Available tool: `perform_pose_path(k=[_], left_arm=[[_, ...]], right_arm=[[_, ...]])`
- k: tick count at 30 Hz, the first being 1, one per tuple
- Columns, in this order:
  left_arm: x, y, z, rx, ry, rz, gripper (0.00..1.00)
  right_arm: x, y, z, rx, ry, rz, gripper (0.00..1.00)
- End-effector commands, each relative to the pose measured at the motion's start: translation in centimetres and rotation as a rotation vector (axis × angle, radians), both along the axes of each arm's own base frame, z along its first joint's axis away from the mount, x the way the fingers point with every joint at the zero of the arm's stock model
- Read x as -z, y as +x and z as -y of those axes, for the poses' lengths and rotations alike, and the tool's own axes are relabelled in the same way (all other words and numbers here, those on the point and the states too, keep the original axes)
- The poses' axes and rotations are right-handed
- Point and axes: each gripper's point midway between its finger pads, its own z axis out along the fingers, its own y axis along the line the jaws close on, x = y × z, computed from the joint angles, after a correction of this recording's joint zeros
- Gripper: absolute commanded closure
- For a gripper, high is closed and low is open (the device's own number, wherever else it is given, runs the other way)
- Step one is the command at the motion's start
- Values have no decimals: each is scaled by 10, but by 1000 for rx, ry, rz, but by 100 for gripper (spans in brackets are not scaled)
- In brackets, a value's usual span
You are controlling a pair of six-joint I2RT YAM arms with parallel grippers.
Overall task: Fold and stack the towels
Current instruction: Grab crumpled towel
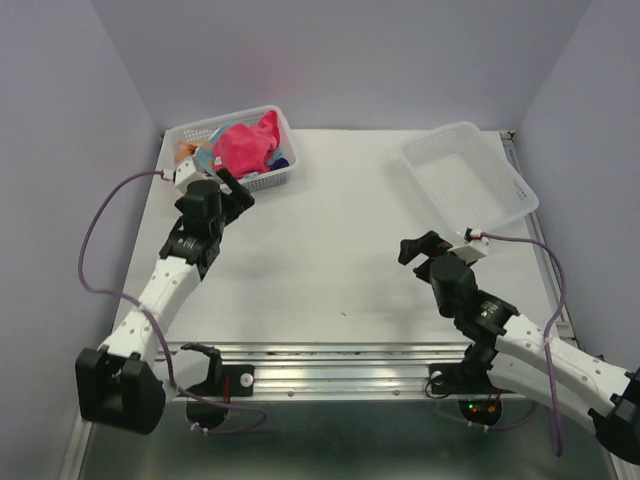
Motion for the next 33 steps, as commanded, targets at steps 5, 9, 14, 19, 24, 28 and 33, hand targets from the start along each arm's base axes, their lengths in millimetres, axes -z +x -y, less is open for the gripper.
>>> perform_pose_path(k=[5,9,14,19,24,28,33], left_arm=[[-65,126,-13,-11,163,65,1],[-42,171,-29,-33,210,-62,1],[-26,223,-21,57,230,-94,2],[-6,248,-13,110,236,-135,7],[6,259,-23,96,251,-178,31],[10,259,-21,125,231,-183,73],[-18,249,-18,129,212,-131,100]], right_arm=[[-9,14,8,70,-70,78,0],[-5,14,14,88,-107,76,0],[-1,17,13,89,-133,77,0],[5,19,9,71,-170,45,0],[6,18,11,79,-183,8,0],[7,16,11,79,-180,4,0],[7,15,9,62,-170,4,0]])
